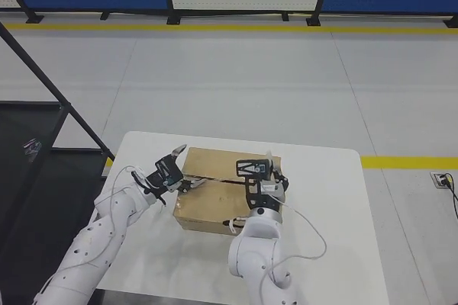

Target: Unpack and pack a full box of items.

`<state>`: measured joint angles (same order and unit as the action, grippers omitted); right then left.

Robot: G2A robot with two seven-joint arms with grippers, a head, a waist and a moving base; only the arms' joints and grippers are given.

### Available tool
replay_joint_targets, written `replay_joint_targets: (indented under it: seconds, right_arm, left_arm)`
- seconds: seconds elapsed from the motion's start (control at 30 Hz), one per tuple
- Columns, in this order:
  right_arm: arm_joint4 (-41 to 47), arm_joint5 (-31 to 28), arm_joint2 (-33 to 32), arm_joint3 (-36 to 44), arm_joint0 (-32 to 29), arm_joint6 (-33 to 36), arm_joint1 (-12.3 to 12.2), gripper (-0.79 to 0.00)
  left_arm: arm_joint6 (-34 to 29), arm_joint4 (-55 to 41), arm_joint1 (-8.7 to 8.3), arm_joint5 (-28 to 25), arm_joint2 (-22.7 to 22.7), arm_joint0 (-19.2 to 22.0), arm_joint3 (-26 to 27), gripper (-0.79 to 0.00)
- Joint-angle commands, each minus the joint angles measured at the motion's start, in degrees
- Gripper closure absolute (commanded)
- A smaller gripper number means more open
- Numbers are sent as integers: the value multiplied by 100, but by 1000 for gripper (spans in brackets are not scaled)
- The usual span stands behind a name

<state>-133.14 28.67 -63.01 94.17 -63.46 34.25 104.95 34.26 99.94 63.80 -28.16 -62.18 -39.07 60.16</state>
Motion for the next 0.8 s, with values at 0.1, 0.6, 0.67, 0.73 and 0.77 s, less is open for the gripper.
replay_joint_targets:
  seconds: [0.1, 0.6, 0.67, 0.73, 0.77]
  right_arm:
    - [8, 212, 242, 137, -8, -348, -12, 0]
    - [-161, 674, 819, 26, 277, -607, 40, 0]
    - [-174, 694, 843, 32, 274, -605, 38, 0]
    - [-175, 713, 881, 49, 261, -594, 38, 0]
    - [-187, 729, 892, 54, 256, -594, 37, 0]
  left_arm:
    - [158, -59, -105, 104, -338, -241, 89, -785]
    - [250, -209, -353, 160, -1089, -1203, 900, -785]
    - [210, -235, -352, 196, -1095, -1214, 957, -785]
    - [147, -256, -344, 230, -1078, -1201, 979, -785]
    - [119, -269, -336, 248, -1055, -1188, 976, -785]
